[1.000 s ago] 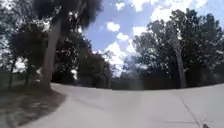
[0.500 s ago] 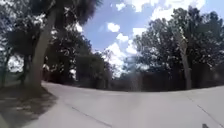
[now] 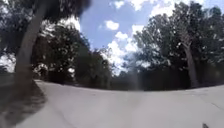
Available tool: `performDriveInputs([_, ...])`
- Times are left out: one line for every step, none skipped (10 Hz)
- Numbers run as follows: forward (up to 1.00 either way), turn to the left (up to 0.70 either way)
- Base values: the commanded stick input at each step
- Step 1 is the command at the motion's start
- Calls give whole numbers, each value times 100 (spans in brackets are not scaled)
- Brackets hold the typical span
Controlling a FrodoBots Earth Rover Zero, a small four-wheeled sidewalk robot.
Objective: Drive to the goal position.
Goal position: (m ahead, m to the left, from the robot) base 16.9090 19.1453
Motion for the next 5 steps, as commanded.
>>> performDriveInputs([85, 0])
performDriveInputs([85, 21])
performDriveInputs([85, 34])
performDriveInputs([85, 34])
performDriveInputs([85, 34])
